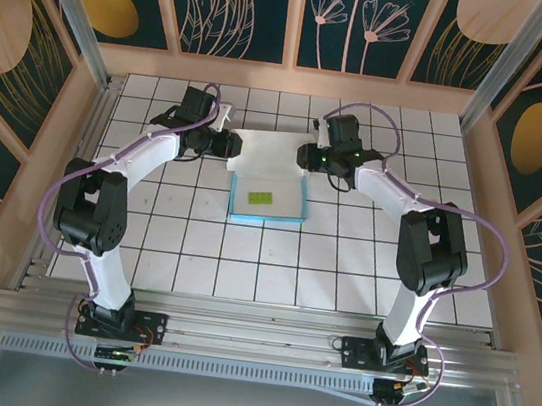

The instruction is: Fold the paper box

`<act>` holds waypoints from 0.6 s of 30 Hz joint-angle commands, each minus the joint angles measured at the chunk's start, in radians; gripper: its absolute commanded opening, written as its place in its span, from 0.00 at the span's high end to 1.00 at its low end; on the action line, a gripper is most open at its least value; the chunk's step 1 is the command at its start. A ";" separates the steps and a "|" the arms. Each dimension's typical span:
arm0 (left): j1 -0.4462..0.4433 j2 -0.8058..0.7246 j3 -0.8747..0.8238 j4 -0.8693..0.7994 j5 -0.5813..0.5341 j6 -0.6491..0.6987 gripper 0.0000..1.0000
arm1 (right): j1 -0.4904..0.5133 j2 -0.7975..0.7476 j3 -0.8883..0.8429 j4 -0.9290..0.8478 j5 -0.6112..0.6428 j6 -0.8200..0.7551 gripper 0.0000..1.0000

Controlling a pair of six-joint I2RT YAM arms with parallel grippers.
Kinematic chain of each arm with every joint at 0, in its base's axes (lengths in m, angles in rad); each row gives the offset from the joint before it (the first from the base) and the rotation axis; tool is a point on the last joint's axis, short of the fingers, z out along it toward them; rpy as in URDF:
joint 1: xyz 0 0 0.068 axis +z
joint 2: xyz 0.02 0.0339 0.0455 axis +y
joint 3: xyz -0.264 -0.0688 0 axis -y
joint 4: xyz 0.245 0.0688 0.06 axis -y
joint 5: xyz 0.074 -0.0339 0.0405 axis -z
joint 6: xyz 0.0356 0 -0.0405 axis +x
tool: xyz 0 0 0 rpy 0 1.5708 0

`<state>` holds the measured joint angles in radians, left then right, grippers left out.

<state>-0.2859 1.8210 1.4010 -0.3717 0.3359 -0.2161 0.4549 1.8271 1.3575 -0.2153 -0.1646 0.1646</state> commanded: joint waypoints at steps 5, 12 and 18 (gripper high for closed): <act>0.001 -0.036 -0.041 0.018 0.035 -0.093 0.59 | 0.017 -0.054 -0.051 0.071 0.053 0.082 0.70; -0.004 -0.088 -0.109 0.108 0.058 -0.178 0.53 | 0.030 -0.069 -0.084 0.102 0.059 0.115 0.72; -0.014 -0.101 -0.135 0.129 0.049 -0.211 0.53 | 0.043 -0.079 -0.104 0.120 0.063 0.131 0.73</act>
<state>-0.2890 1.7496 1.2785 -0.2840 0.3622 -0.3866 0.4824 1.7889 1.2667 -0.1356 -0.1192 0.2710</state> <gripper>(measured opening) 0.470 0.270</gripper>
